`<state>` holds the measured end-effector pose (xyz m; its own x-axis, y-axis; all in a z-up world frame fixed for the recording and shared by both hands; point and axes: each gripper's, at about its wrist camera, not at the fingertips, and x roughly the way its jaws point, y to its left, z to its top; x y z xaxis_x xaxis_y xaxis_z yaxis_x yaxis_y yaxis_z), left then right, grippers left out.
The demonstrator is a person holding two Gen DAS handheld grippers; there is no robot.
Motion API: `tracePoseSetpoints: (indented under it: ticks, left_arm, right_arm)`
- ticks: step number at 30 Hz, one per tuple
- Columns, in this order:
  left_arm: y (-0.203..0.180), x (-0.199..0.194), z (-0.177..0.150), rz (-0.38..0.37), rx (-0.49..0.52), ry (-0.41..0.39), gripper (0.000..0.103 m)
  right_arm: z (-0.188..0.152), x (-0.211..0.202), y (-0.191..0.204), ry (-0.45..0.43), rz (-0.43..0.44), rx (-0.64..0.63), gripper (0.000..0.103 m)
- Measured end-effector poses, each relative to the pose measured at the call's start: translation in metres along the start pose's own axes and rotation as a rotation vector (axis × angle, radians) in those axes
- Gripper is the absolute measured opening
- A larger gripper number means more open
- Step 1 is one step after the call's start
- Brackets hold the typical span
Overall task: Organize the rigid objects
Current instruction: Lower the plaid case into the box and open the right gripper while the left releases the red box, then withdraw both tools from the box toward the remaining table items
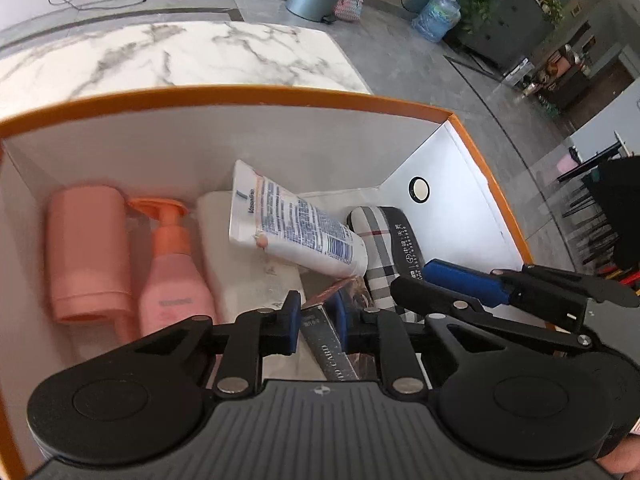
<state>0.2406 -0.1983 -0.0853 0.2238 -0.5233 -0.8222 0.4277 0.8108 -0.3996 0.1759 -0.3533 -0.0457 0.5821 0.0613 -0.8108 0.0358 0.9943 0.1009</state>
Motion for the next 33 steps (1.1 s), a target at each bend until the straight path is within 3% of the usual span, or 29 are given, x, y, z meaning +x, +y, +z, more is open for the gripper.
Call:
tracePoseSetpoints:
  ticks: [5,9,11,19,25,33]
  left_arm:
    - [0.005,0.007,0.003,-0.039,-0.031,-0.004,0.020]
    - [0.013,-0.005,0.006,-0.012,-0.039,-0.046,0.020]
    - [0.013,-0.008,0.007,0.017,-0.018,-0.032,0.020]
    - [0.007,0.007,0.003,0.012,0.011,-0.007,0.017]
    - [0.001,0.008,0.002,0.002,0.026,-0.011,0.016]
    - [0.014,-0.028,-0.004,0.033,0.005,-0.068,0.017]
  right_arm:
    - [0.004,0.005,-0.004,0.022,-0.010,-0.012,0.026]
    - [0.006,0.009,0.004,0.030,0.017,-0.071,0.033]
    - [0.007,0.013,0.011,0.038,0.022,-0.108,0.033]
    - [0.008,0.022,0.024,0.089,-0.022,-0.211,0.033]
    - [0.002,0.013,0.014,0.103,-0.022,-0.199,0.033]
    - [-0.005,0.009,0.018,0.097,-0.009,-0.152,0.034]
